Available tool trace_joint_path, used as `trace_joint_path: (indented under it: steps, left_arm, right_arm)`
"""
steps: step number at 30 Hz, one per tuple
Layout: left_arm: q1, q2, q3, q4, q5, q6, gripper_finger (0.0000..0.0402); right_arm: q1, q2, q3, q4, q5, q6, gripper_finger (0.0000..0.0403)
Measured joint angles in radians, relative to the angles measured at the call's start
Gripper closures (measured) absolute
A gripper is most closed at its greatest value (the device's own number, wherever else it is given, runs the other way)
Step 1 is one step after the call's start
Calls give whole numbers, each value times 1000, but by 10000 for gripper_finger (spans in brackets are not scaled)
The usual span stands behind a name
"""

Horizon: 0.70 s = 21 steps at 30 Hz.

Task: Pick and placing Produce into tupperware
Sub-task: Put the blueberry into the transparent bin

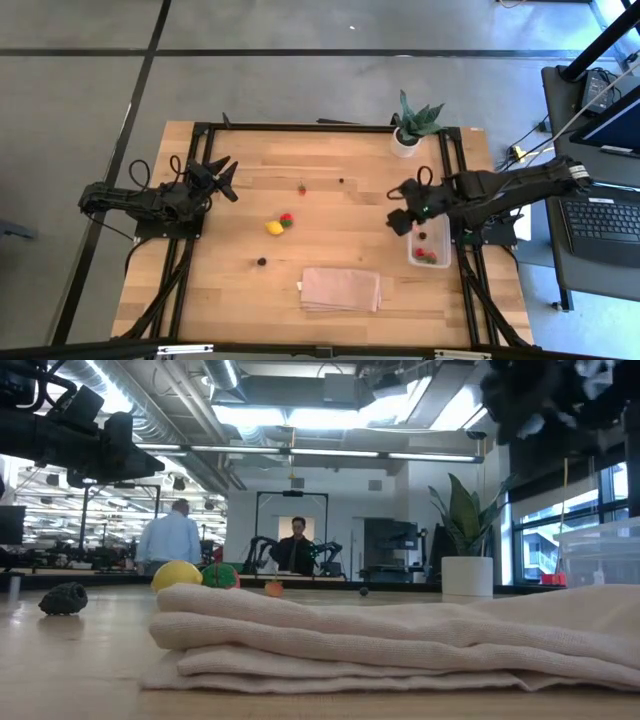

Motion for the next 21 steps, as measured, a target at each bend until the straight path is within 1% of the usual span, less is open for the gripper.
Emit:
trace_joint_path:
  steps: [2,6,9,12,15,21]
  left_arm:
    - [0,0,0,0,0,0,262]
    - [0,0,0,0,0,0,262]
    - [0,0,0,0,0,2,262]
    - [0,0,0,0,0,3,262]
    - [0,0,0,0,0,3,262]
    - [0,0,0,0,0,2,262]
  right_arm:
    - [-23,13,32,6,28,-45,141]
    - [-80,72,85,131,69,-207,145]
    - [-129,162,133,226,76,-359,146]
    - [-181,279,191,233,75,-463,147]
    - [-242,402,244,205,75,-514,147]
    - [-355,640,330,201,75,-545,147]
